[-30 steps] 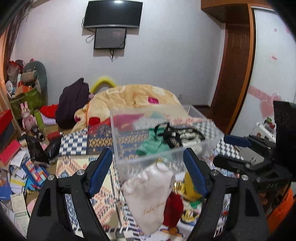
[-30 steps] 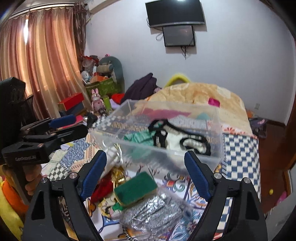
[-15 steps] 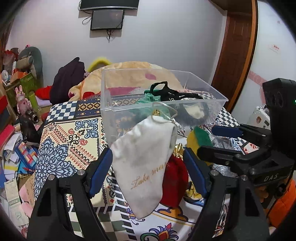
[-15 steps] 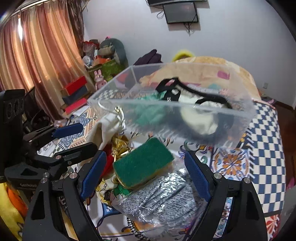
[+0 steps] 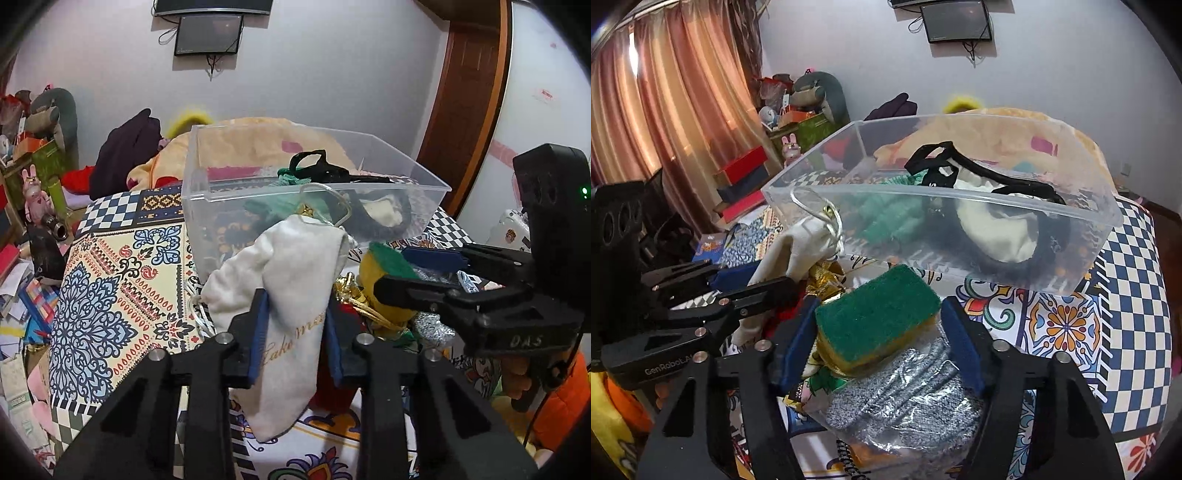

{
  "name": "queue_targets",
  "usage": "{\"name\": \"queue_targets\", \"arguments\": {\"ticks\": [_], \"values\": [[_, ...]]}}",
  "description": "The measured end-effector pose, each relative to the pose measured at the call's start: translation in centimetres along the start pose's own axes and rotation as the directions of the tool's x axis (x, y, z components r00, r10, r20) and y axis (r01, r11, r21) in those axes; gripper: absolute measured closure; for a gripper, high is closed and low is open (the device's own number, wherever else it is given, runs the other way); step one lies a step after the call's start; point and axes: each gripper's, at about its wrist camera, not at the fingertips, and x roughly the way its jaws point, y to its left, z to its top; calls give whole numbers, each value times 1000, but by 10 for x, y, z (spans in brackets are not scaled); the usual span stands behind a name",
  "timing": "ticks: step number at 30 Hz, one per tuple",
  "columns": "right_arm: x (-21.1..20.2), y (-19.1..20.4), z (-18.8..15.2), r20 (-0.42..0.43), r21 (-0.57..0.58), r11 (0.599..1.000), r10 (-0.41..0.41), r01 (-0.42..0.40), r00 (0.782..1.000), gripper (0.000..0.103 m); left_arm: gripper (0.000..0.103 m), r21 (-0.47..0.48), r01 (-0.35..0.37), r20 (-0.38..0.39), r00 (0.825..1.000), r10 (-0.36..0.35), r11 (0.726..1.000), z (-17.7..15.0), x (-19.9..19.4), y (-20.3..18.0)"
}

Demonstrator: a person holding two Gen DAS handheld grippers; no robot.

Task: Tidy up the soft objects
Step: 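Grasp the white cloth pouch with the left gripper while the right gripper grasps the green sponge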

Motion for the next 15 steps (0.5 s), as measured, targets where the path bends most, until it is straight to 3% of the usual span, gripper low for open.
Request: {"name": "queue_targets", "arguments": {"ticks": [7, 15], "values": [[-10, -3, 3, 31, 3, 1000, 6, -6, 999, 67, 88, -15, -2, 21, 1000, 2, 1000, 1, -11, 1], [-9, -7, 2, -3, 1, 999, -46, 46, 999, 69, 90, -49, 7, 84, 996, -3, 999, 8, -40, 8]]}}
